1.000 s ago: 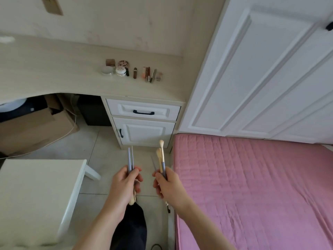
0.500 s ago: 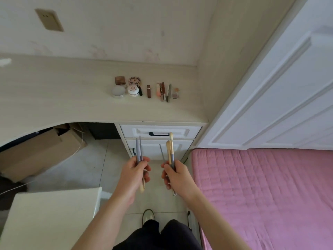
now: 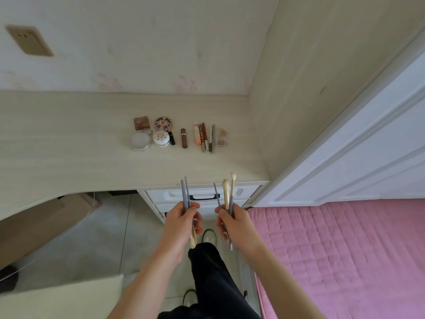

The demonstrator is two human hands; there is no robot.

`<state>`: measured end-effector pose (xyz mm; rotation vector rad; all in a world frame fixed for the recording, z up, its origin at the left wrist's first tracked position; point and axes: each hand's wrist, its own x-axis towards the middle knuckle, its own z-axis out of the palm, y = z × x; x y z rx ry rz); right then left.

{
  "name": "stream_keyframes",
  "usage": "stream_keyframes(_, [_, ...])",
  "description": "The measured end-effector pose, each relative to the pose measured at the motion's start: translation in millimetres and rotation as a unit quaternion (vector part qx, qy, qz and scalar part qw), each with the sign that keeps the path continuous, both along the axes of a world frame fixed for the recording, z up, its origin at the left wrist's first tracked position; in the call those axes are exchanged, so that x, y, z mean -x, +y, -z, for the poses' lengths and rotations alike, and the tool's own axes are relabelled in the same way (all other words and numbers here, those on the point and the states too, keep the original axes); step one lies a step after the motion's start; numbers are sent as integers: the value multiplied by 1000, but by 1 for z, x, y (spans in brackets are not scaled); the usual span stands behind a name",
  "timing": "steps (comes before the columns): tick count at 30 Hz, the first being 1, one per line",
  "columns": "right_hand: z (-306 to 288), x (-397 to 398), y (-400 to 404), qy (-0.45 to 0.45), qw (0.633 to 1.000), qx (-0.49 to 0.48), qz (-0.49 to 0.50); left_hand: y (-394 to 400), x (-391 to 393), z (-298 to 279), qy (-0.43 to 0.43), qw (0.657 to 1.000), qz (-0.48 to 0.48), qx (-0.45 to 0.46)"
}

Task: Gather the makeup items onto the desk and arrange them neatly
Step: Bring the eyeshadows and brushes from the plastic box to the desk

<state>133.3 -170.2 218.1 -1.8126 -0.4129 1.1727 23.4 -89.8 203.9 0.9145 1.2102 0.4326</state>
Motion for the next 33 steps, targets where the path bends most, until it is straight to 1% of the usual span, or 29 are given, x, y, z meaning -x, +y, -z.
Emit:
stream_keyframes(3, [3,-28,25,4,1000,4,7,25,-32,1,4,1000,22,-7])
stream_keyframes(8, [3,-81,70,4,1000,19,7,73,-86,-3,7,999,30,-17])
stream_keyframes(10, [3,-101,87,20,999,19,16,91,-105,-4,8,999,37,-20])
stream_keyframes(15, [10,-147,123,33,999,29,25,128,-152,3,4,999,45,-7])
stream_keyframes(22, [22,-185,150,31,996,79,34,160,-191,20,44,993,107,-6])
stream_keyframes(25, [36,-197,159,27,992,106,61,169,-208,33,63,989,136,0])
stream_keyframes(29, [51,-214,170,47,987,132,82,176,-232,51,80,985,150,17])
stream_keyframes(33, [68,-235,188,-1,982,161,95,182,-255,66,106,981,157,28])
